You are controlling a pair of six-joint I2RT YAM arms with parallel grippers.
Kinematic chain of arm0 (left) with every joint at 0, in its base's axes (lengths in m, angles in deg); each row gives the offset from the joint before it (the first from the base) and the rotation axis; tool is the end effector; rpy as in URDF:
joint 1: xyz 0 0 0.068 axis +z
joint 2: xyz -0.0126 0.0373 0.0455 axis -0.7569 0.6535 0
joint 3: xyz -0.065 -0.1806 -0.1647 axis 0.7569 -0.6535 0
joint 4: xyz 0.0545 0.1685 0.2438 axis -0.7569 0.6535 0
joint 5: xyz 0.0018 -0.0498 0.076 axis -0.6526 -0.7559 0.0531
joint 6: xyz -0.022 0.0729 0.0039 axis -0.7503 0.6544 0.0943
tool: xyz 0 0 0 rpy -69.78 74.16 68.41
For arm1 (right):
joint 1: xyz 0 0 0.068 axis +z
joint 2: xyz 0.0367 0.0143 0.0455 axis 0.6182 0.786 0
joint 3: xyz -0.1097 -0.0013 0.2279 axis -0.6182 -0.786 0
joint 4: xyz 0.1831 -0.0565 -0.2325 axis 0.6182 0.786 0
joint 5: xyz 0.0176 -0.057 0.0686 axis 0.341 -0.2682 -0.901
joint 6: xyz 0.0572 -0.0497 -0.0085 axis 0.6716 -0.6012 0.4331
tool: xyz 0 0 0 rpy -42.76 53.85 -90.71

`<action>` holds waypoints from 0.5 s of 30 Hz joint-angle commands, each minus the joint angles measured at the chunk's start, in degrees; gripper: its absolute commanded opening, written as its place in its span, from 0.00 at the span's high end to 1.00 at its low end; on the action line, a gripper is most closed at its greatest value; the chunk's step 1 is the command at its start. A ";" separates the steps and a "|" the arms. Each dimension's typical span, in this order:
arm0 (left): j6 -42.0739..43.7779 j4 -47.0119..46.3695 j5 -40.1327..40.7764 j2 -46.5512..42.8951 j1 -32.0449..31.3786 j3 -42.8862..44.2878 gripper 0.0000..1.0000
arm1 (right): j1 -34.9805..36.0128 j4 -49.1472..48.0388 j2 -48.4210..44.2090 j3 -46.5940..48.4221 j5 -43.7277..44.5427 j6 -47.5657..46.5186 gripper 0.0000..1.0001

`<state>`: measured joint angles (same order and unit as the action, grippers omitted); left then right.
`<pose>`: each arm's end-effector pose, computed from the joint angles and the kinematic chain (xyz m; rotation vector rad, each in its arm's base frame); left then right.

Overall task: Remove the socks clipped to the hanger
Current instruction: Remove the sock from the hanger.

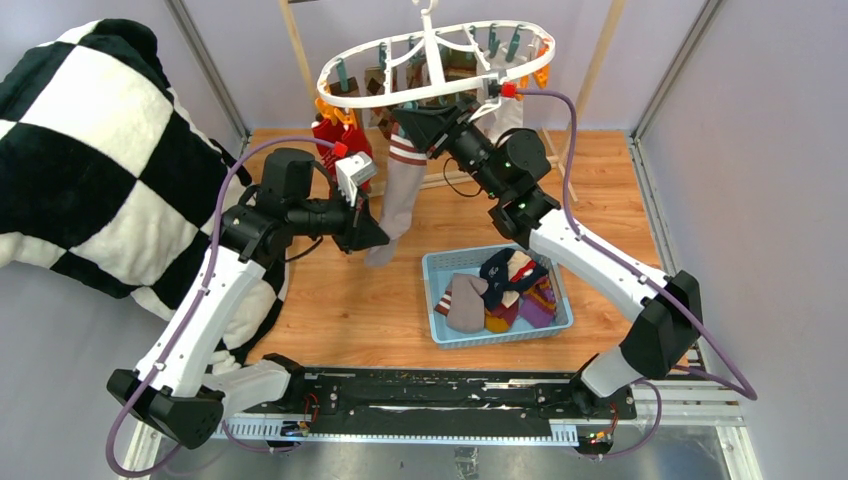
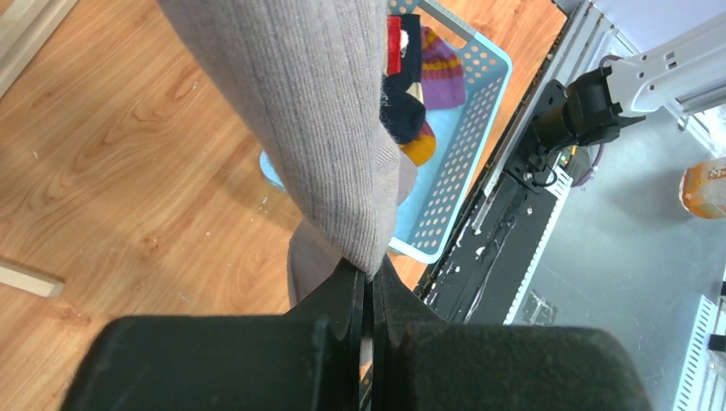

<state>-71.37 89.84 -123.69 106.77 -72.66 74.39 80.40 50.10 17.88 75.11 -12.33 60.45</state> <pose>0.2440 -0.1503 0.3794 0.8366 2.0210 -0.9693 0.3019 0.2875 0.4559 -0.2463 1.0566 1.2630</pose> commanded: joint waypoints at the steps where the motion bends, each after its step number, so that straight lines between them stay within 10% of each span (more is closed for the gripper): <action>1: 0.64 0.26 0.37 -1.39 -0.53 -1.30 1.00 | -1.59 0.65 -3.71 -2.32 -1.23 1.16 0.95; 6: 0.87 0.26 0.48 -1.90 -0.53 -3.52 1.00 | -2.84 3.02 -3.51 -0.97 -4.76 2.92 0.97; 15: 1.28 0.29 -0.25 -2.06 -0.53 -3.03 1.00 | -2.87 10.21 -7.86 -5.59 -4.43 0.15 0.25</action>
<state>-71.11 90.01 -123.13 105.70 -72.66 71.24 78.02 57.07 14.52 72.60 -16.30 62.49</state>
